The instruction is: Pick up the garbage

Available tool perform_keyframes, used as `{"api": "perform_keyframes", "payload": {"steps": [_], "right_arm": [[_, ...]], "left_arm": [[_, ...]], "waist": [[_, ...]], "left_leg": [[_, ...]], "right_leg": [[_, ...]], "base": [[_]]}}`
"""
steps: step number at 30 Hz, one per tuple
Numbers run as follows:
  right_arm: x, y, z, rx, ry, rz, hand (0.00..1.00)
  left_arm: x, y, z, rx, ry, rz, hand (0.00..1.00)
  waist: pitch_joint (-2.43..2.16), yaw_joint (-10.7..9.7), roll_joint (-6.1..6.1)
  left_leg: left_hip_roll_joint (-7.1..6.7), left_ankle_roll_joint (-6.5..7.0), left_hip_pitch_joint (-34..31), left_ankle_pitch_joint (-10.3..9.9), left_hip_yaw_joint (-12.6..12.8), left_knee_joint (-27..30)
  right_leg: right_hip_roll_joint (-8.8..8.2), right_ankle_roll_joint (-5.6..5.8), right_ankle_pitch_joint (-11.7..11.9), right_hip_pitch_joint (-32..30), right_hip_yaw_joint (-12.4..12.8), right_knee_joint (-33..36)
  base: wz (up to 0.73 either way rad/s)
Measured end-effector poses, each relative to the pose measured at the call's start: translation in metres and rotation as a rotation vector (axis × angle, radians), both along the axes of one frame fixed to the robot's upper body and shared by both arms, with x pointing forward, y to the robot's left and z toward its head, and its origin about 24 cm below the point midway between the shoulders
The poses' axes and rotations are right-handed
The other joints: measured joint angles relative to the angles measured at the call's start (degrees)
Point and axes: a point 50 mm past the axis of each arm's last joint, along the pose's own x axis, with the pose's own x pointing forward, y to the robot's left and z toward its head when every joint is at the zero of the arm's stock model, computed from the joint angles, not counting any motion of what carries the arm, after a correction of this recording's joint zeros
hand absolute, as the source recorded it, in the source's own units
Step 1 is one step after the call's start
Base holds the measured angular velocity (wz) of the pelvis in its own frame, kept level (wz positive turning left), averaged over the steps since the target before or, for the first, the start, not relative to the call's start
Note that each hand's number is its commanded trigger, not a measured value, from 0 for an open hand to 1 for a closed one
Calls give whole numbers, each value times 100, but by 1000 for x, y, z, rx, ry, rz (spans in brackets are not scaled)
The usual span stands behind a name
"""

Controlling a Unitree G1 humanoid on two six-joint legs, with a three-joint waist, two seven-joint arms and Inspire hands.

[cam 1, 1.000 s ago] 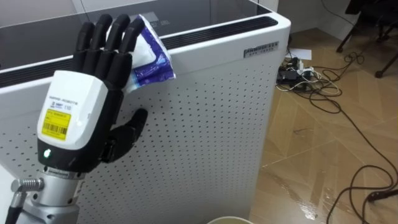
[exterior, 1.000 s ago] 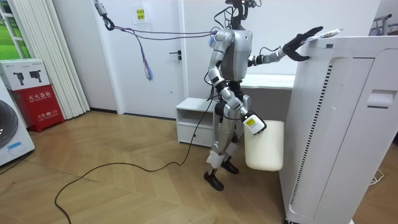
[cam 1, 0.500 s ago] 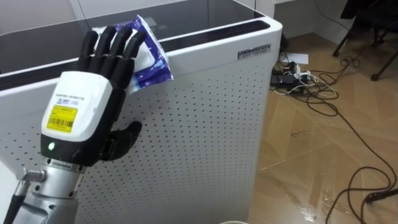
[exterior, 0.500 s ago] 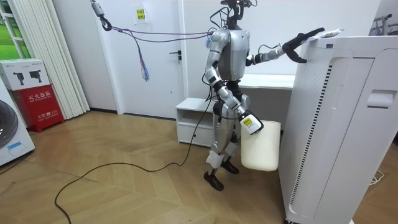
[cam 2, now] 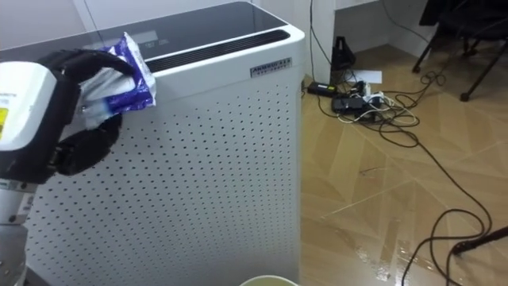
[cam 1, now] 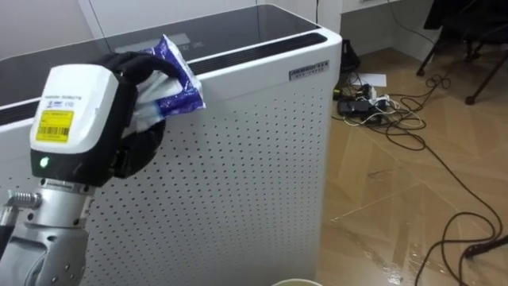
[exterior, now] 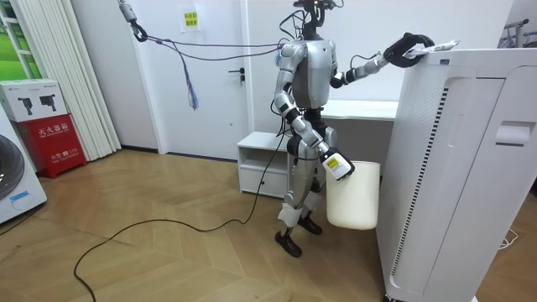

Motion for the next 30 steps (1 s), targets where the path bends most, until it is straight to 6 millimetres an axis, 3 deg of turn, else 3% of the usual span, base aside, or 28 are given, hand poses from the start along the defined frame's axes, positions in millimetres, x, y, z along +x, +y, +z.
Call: {"api": "perform_keyframes", "payload": {"steps": [8,15,19,23,30], "right_arm": [[0,-1,-1,-2,8,-8,100],[0,-1,0,-6,4,-15,100],[-1,-1,-1,-4,9,-21,100],[-4,0,-5,-3,28,-18,100],[-7,4,-9,4,49,0,100]], "left_arm": [[-5,1,12,-15,-57,14,100],[-6,1,13,-19,-62,12,100],[-6,2,14,-115,-36,-31,100],[-9,2,19,-348,17,-178,100],[-22,-21,23,-613,164,-566,100]], "waist": [[34,-7,53],[28,18,64],[27,-8,65],[26,-1,52],[17,18,-2]], "left_leg": [[5,0,11,0,36,-58],[9,1,52,1,54,-50],[10,1,43,1,44,-58],[7,1,45,1,33,-59],[-3,4,-61,1,20,-7]], "right_leg": [[3,1,0,-30,27,-9],[7,1,0,-29,57,-12],[7,1,0,-31,56,-11],[6,1,-1,-38,42,-17],[-18,1,-1,-111,-47,-11]], "base": [[-1],[-1],[0],[4],[3]]}}
